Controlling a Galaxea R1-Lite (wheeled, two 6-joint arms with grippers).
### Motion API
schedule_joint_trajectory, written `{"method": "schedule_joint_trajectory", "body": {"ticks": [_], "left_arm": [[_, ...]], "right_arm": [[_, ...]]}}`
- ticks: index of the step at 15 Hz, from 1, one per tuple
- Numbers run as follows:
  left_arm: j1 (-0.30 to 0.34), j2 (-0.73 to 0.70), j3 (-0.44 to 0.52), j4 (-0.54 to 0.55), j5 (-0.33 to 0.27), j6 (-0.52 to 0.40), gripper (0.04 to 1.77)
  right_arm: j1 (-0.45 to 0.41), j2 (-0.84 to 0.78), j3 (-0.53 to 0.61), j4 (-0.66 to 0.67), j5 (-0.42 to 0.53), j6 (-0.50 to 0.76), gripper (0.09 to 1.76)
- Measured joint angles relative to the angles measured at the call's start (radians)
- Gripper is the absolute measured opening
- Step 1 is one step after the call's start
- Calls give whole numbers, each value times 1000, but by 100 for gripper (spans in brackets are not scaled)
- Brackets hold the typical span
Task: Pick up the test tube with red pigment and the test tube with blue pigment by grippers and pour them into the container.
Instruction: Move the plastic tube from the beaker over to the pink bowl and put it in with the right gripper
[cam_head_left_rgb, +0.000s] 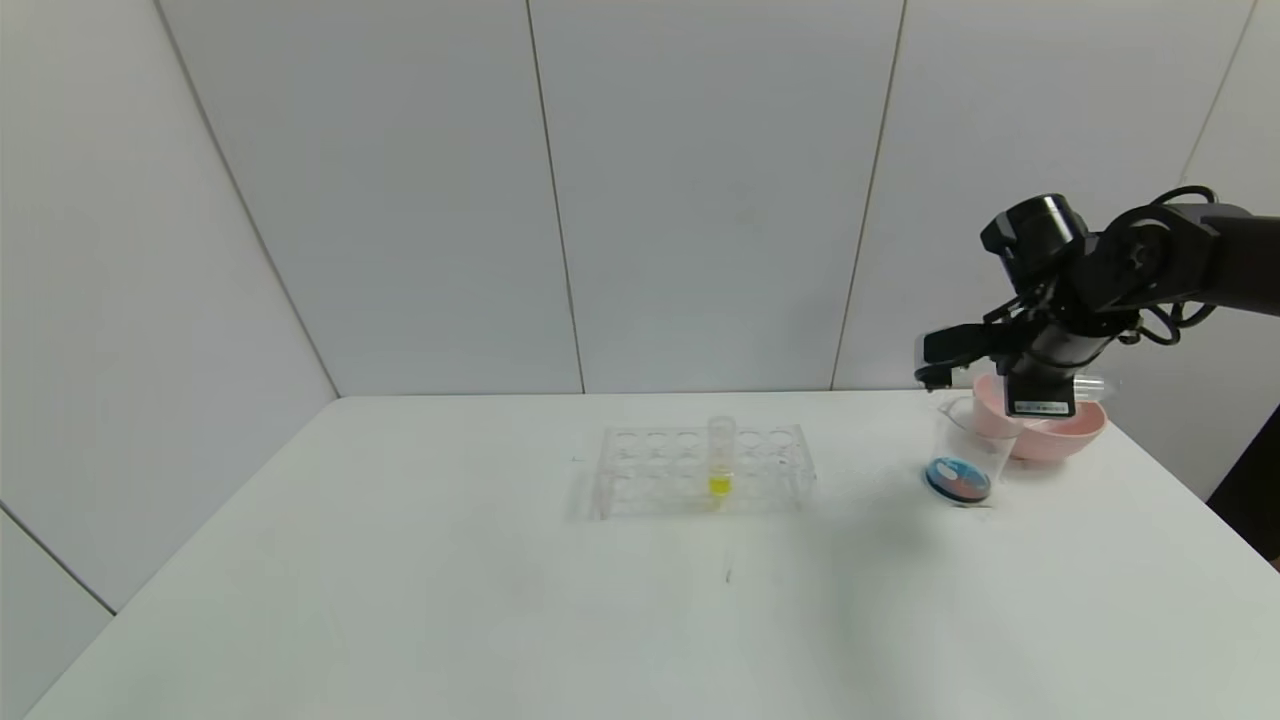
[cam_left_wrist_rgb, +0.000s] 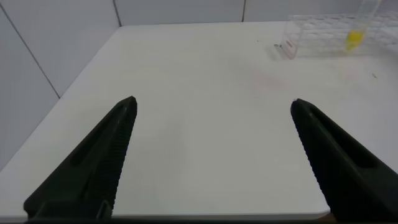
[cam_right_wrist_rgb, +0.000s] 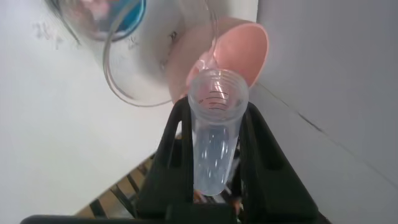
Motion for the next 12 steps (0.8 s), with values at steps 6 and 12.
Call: {"method": "schedule_joint_trajectory", "body": {"ticks": [6,12], "left_arm": [[0,0,0,0,0,0,176],[0,0,0,0,0,0,176]], "right_arm": [[-61,-118,117,-2,436,297,49],[-123,-365,497,-243,697,533,49]]}}
